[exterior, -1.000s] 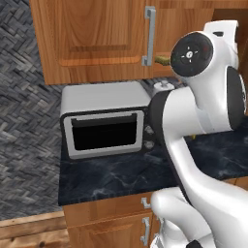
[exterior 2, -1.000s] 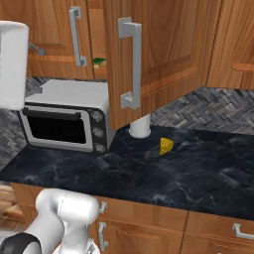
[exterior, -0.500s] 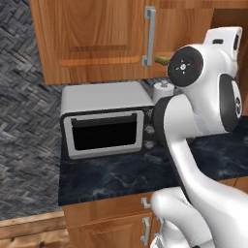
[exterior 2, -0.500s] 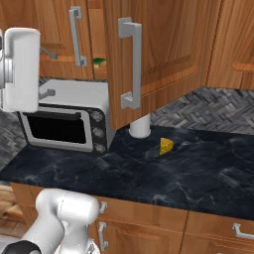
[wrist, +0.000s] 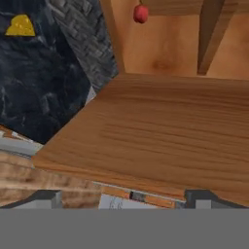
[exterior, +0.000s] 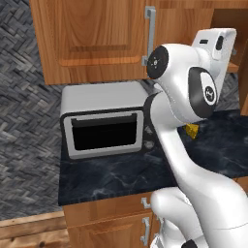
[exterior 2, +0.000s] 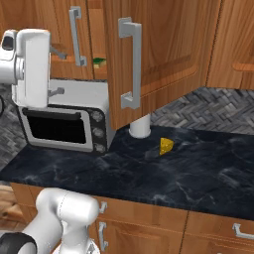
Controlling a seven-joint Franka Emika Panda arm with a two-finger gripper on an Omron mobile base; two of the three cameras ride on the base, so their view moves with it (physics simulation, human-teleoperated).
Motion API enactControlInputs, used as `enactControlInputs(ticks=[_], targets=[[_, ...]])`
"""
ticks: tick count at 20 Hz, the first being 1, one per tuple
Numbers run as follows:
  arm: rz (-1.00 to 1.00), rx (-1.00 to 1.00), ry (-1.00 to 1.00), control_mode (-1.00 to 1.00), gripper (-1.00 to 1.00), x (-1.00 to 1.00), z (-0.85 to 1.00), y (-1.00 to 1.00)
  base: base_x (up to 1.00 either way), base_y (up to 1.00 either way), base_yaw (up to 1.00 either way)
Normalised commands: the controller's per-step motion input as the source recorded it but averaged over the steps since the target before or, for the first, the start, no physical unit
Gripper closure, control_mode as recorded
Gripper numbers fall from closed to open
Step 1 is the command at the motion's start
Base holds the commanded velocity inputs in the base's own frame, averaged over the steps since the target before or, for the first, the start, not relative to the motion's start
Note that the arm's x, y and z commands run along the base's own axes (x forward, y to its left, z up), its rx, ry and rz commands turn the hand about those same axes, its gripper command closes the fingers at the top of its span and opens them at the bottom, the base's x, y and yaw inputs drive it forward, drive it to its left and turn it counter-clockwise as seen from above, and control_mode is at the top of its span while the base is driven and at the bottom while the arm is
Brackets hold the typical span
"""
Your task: Pick the sponge and sponge from the cabinet and place them on the counter.
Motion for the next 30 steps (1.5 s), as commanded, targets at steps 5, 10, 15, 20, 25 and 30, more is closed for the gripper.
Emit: enactControlInputs(ticks=[5,10,15,20,25,30], targets=[[-0.18,0.0,-0.02,-1.0,-1.0,0.14,0.0,-0.16,0.0,0.0,0.0],[-0.11,0.0,-0.02,-1.0,-1.0,0.12,-0.05,-0.25,0.0,0.0,0.0],[-0.13,0.0,0.0,-1.0,-1.0,0.28,-0.15,-0.26,0.0,0.0,0.0],[-0.11,0.0,0.0,-1.0,-1.0,0.15,-0.07,-0.33,0.0,0.0,0.0],[-0.06,0.0,-0.01,-1.0,-1.0,0.1,-0.11,-0.37,0.0,0.0,0.0],[-0.07,0.0,0.0,-1.0,-1.0,0.14,-0.16,-0.38,0.0,0.0,0.0]])
